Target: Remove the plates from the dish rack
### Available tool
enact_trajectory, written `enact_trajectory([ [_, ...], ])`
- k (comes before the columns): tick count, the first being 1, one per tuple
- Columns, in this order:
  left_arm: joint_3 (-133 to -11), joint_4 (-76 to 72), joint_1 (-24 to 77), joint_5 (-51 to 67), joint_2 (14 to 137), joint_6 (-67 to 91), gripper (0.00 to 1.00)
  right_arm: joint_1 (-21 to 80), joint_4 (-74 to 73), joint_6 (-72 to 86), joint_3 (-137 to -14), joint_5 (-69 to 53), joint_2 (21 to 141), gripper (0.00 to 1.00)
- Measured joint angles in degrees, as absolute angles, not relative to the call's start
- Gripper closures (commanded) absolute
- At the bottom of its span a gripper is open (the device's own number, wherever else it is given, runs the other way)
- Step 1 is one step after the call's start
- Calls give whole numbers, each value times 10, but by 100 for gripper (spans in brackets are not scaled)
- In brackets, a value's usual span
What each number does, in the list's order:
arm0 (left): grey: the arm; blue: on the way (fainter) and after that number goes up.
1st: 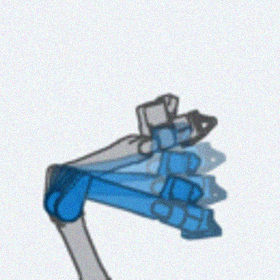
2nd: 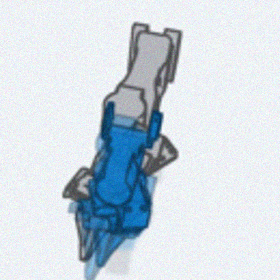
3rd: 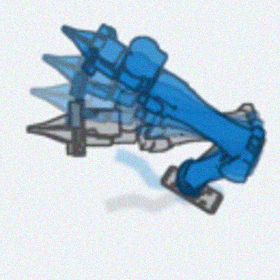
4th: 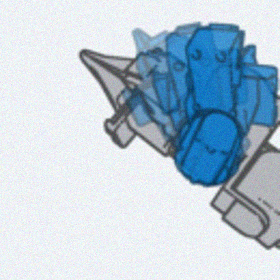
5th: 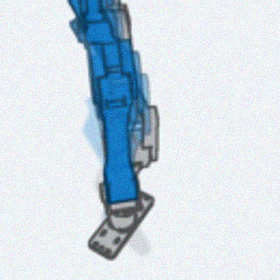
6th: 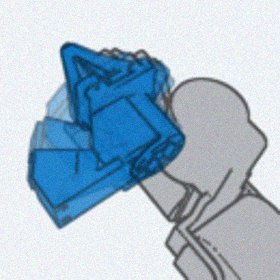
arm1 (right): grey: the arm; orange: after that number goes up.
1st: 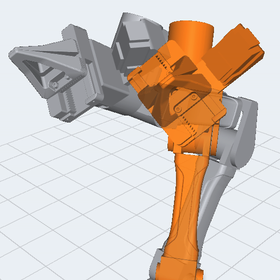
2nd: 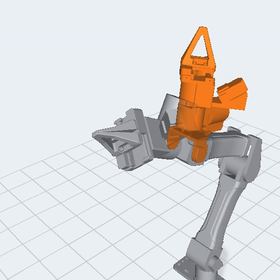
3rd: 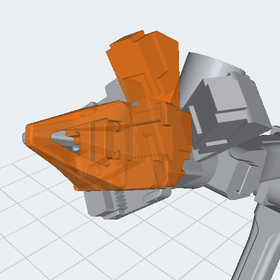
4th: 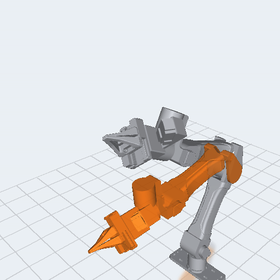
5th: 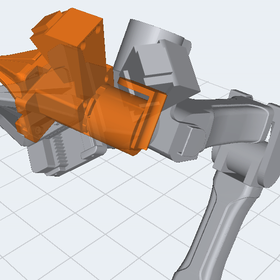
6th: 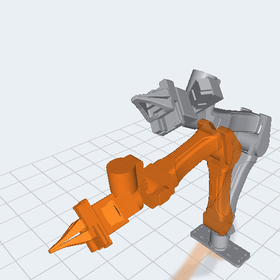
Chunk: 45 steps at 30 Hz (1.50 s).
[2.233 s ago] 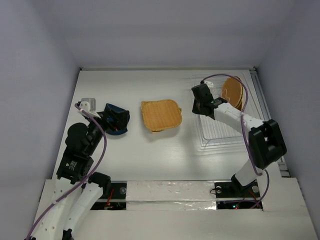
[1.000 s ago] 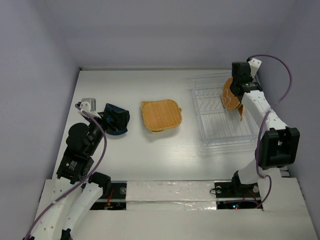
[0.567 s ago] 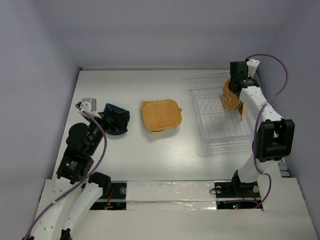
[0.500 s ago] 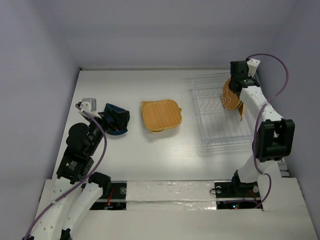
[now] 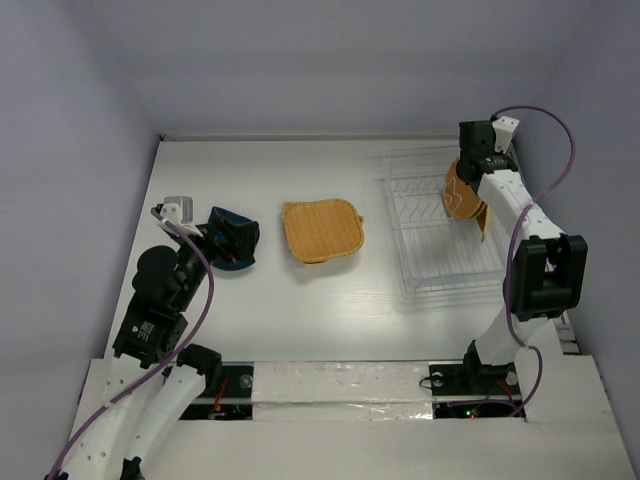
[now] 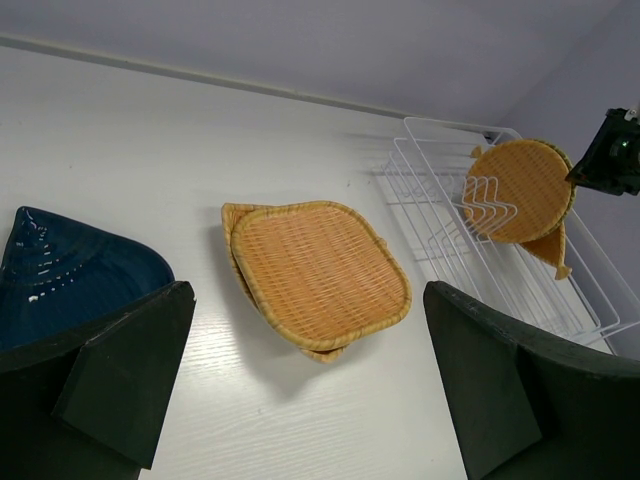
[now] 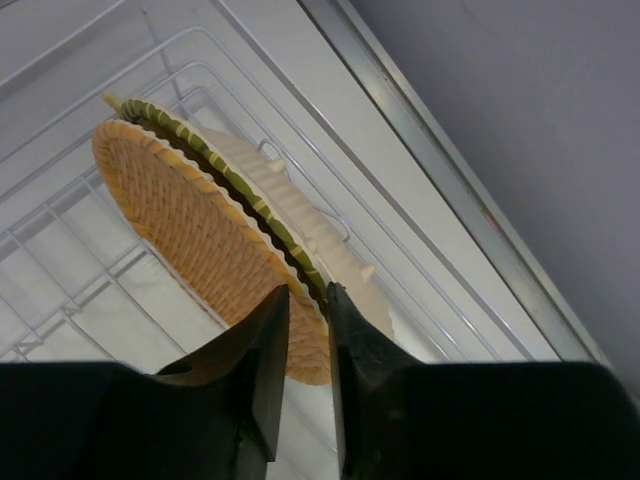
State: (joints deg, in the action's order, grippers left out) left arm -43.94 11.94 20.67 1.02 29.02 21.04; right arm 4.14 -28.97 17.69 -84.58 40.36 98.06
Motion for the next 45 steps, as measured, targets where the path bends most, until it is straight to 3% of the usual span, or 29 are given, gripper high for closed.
enact_trajectory([
  [6,-439,119,207,10,290,210,1,42,-291,177,-846,404,983,95],
  [11,-439,119,207,10,287,210,1,42,-291,176,-847,404,986,95],
  [18,-439,120,207,10,282,210,1,42,-291,178,-847,403,986,73],
  [26,-439,120,207,10,282,210,1,42,-257,175,-813,351,961,75],
  [36,-439,120,207,10,282,210,1,37,-187,177,-730,146,864,77],
  [45,-439,120,207,10,281,210,1,38,-188,179,-725,149,849,72],
])
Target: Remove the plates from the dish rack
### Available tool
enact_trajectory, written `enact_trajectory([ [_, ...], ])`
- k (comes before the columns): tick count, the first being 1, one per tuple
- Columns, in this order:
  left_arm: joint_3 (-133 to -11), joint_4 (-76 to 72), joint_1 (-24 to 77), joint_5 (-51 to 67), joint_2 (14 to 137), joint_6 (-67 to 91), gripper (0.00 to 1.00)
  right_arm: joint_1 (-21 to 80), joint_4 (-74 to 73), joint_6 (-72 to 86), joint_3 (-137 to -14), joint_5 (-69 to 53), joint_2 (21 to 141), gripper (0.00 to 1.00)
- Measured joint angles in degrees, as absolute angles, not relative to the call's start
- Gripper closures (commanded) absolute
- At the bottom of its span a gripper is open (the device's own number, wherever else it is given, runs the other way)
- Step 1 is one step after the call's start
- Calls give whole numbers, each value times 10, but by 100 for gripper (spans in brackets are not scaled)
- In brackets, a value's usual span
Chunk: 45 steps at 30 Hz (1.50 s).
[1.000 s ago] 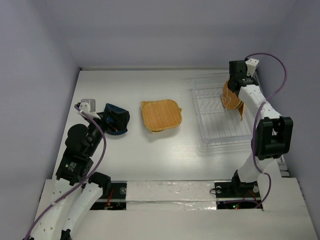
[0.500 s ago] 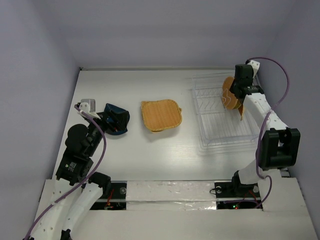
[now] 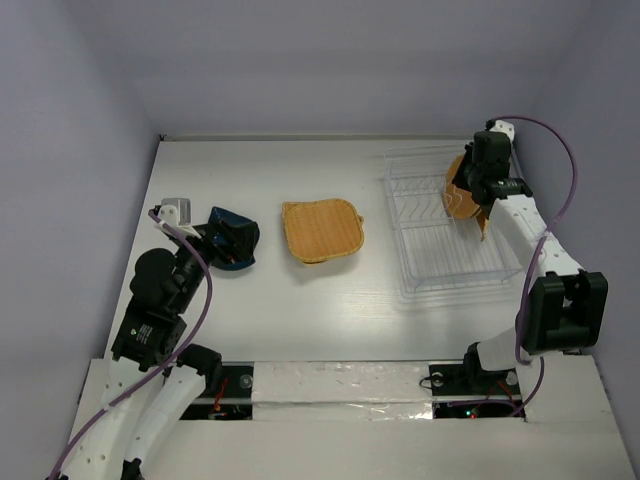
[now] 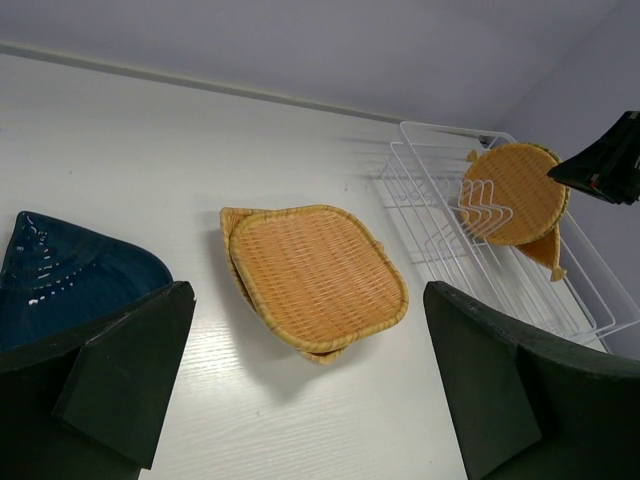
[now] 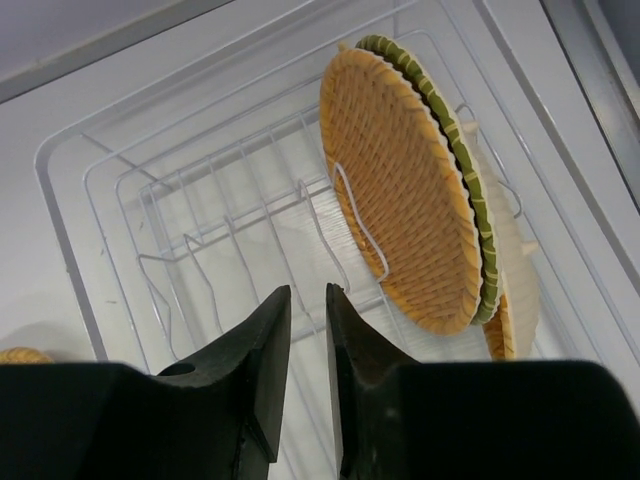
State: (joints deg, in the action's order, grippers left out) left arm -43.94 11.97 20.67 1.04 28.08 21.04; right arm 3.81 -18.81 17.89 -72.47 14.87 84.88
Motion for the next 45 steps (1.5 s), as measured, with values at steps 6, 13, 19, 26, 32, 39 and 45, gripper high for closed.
enact_trajectory([
  [6,-439,120,207,10,281,210,1,38,-201,183,-728,193,851,67],
  [13,-439,120,213,11,281,210,1,37,-224,198,-738,259,874,67],
  [19,-439,120,215,11,281,211,1,28,-222,215,-726,274,874,67],
  [26,-439,120,218,11,281,210,1,8,-216,229,-704,263,875,65],
  [32,-439,120,218,11,281,210,1,-15,-203,238,-677,236,875,65],
  [39,-439,120,218,12,281,210,1,-18,-194,239,-675,223,877,65],
  [45,-439,120,218,13,281,210,1,-19,-183,238,-675,216,894,65],
])
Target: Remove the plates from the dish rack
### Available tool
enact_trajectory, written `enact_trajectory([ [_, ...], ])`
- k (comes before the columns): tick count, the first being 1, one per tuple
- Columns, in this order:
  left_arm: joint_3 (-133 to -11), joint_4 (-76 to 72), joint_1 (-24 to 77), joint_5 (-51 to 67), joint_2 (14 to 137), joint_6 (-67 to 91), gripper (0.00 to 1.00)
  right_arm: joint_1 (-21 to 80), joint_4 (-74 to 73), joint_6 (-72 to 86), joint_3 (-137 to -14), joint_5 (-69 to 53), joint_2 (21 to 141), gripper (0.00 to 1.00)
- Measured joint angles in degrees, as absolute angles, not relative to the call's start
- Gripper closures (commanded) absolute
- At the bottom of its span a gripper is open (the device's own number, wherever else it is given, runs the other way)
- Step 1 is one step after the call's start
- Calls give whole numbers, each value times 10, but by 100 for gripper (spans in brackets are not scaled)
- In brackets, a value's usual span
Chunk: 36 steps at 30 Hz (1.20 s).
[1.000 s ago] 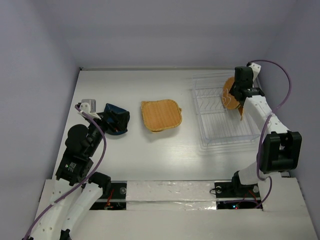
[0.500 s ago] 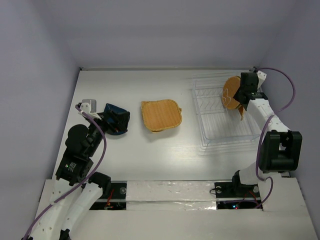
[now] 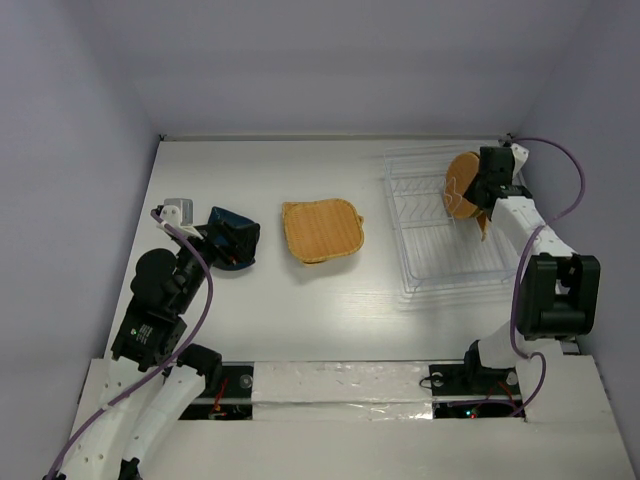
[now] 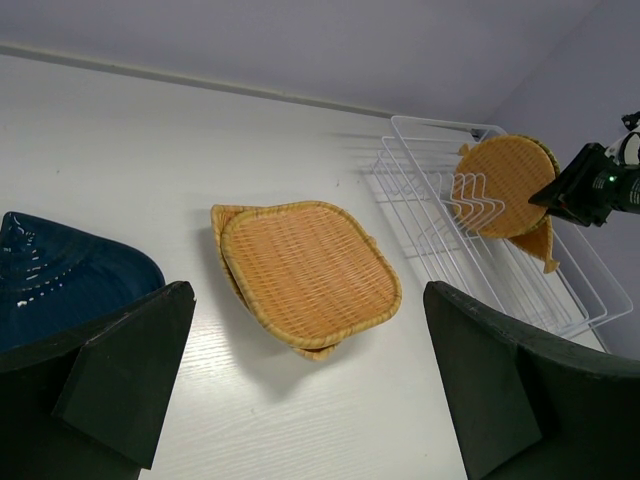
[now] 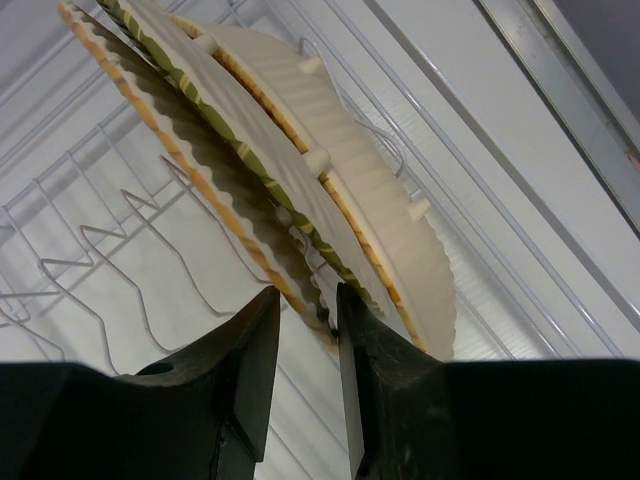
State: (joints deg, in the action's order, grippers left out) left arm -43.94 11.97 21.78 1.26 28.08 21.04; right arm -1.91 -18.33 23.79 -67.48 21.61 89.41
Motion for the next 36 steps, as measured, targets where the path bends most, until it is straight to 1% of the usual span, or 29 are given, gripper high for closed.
enact_trajectory([
  [6,-439,120,218,13,281,210,1,-19,-143,225,-657,204,904,64],
  [9,-439,120,218,14,281,210,1,-19,-124,217,-646,200,904,67],
  [12,-439,119,218,15,281,210,1,-19,-120,208,-646,201,904,75],
  [14,-439,119,218,15,281,210,1,-20,-120,199,-646,206,906,82],
  [15,-439,119,218,15,281,210,1,-21,-121,194,-646,207,907,82],
  [16,-439,119,218,15,281,210,1,-21,-120,188,-646,207,908,89],
  [19,-439,119,218,15,281,210,1,-18,-119,178,-646,212,909,92],
  [23,-439,119,218,15,281,210,1,-5,-119,165,-647,227,909,99],
  [29,-439,119,218,15,281,211,1,27,-119,131,-647,263,909,100],
  [36,-439,119,218,18,281,210,1,82,-119,92,-646,345,908,100],
])
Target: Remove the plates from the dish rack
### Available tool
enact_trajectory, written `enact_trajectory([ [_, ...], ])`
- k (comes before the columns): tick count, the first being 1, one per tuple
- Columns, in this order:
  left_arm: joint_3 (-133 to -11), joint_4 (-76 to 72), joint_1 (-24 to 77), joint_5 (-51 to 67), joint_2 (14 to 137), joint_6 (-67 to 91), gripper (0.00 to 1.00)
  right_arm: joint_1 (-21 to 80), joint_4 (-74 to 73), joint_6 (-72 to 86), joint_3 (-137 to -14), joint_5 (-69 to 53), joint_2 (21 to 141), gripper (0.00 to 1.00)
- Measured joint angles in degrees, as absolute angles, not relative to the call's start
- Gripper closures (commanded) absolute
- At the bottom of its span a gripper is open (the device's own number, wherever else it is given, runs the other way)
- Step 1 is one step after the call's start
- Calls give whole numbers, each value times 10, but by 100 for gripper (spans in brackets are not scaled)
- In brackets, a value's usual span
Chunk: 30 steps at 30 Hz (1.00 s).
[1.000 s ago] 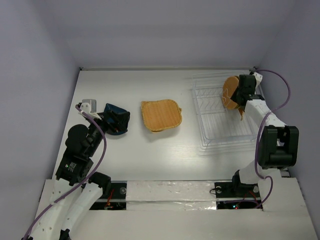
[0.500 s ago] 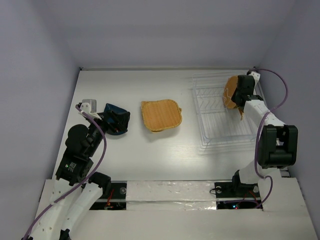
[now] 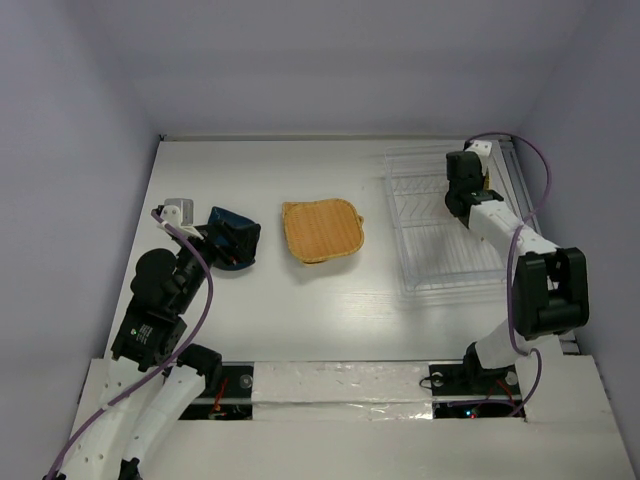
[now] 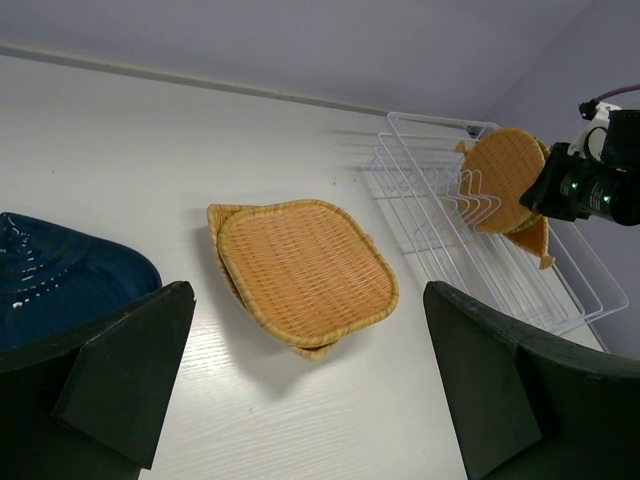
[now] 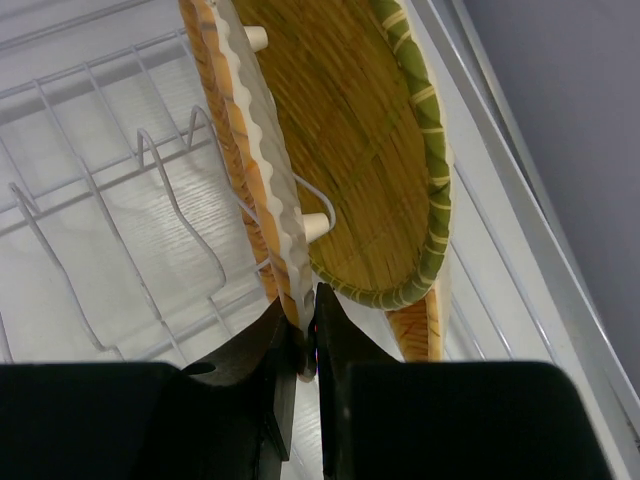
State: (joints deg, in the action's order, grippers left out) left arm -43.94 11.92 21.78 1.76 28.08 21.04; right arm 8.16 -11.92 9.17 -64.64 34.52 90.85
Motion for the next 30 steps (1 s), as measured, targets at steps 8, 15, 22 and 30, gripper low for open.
enact_trajectory([
  [8,-439,119,218,22,281,209,1,90,-113,78,-624,361,850,100],
  [15,-439,118,218,35,282,203,1,92,-95,78,-624,351,763,100],
  [22,-439,117,218,45,284,199,1,102,-111,110,-628,293,713,100],
  [30,-437,113,214,47,289,200,1,161,-131,197,-656,50,725,100],
])
